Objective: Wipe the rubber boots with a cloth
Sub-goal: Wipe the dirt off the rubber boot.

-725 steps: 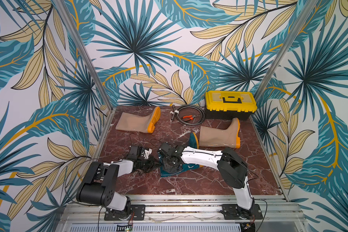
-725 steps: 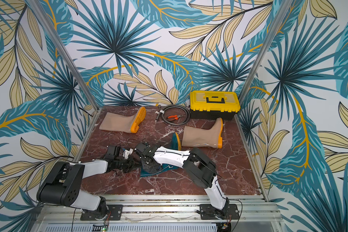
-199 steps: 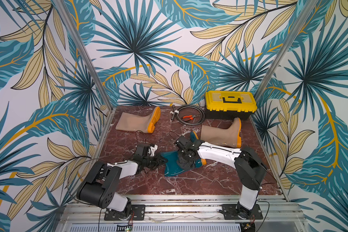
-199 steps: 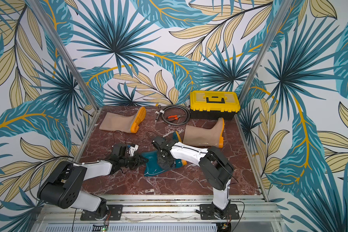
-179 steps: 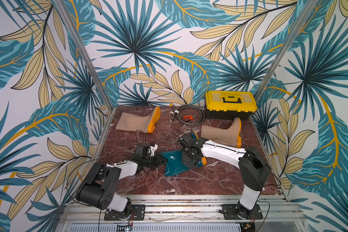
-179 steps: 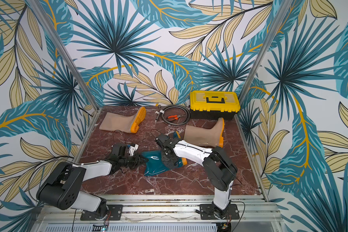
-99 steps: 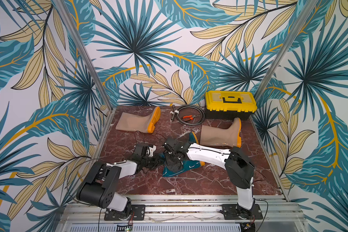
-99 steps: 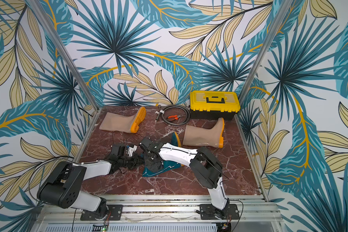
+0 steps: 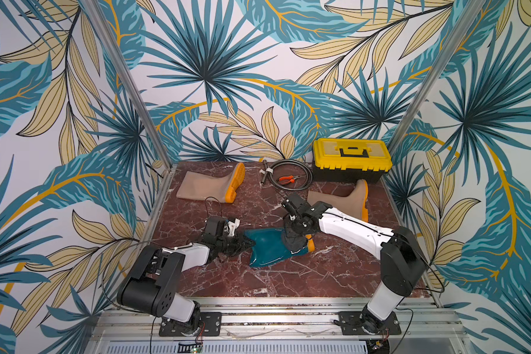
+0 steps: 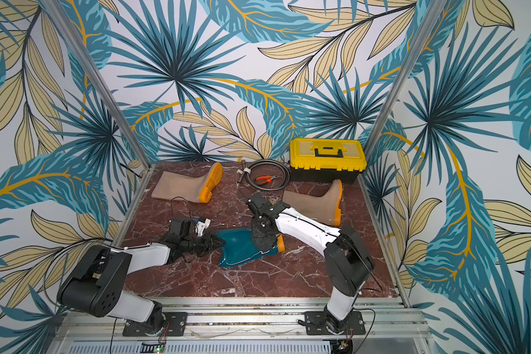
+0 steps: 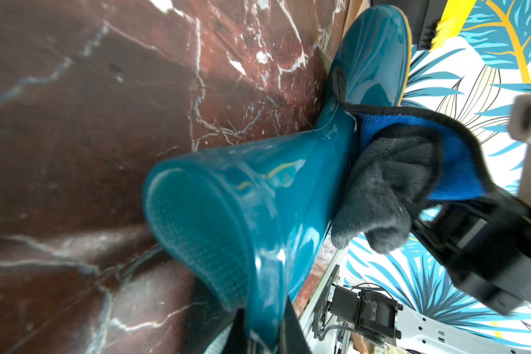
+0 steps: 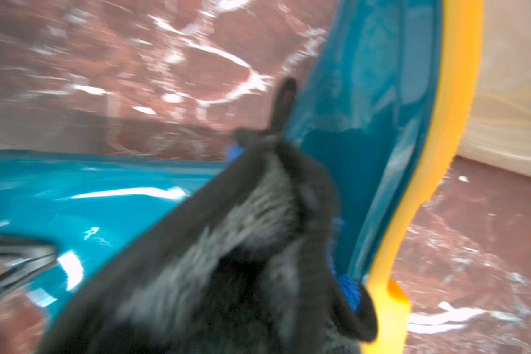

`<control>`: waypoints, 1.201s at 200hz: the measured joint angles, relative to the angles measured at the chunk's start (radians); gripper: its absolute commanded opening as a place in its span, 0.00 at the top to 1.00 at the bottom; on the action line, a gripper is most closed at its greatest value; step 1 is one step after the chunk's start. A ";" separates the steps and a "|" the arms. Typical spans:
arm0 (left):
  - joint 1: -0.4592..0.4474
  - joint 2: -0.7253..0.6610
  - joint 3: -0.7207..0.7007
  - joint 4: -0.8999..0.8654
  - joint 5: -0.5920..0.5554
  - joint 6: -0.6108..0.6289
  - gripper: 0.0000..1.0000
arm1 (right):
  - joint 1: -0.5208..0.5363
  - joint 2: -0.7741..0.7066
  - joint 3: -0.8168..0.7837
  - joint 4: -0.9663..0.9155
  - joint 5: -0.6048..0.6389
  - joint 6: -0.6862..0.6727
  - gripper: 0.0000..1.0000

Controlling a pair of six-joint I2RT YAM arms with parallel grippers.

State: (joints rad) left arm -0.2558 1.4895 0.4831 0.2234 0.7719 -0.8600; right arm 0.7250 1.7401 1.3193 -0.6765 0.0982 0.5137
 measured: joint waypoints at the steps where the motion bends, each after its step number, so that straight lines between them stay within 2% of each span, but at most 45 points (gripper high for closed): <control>1: 0.000 0.000 0.000 0.000 0.000 0.000 1.00 | 0.002 0.001 0.002 0.000 0.000 0.001 1.00; 39: 0.000 -0.014 0.000 -0.002 -0.008 0.000 1.00 | 0.197 0.204 0.174 0.087 -0.099 0.035 1.00; 55: 0.006 -0.019 -0.008 -0.038 -0.026 -0.001 1.00 | 0.220 0.230 0.184 0.096 -0.097 0.035 1.00; 88: 0.007 -0.031 -0.007 -0.029 -0.022 -0.001 1.00 | 0.138 0.190 0.128 0.051 -0.065 0.000 1.00; 118: 0.003 -0.026 0.003 -0.026 -0.005 -0.001 1.00 | -0.031 0.035 -0.058 0.042 -0.050 -0.002 1.00; 136: 0.000 -0.007 0.025 -0.029 0.006 0.001 1.00 | -0.042 -0.051 -0.114 0.055 -0.045 0.013 1.00; 158: 0.002 0.007 0.073 -0.102 -0.002 0.032 1.00 | 0.035 -0.087 -0.134 0.061 -0.021 0.034 1.00; 200: 0.023 0.009 0.198 -0.310 -0.026 0.135 1.00 | 0.289 -0.014 -0.079 0.133 -0.029 0.058 1.00; 240: 0.029 0.011 0.216 -0.393 -0.029 0.158 1.00 | 0.352 0.119 0.043 0.187 -0.027 0.034 1.00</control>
State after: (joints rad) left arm -0.2272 1.5002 0.6991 -0.1692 0.7433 -0.7021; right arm 1.0771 1.8595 1.3628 -0.4896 0.0715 0.5472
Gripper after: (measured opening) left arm 0.107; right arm 0.094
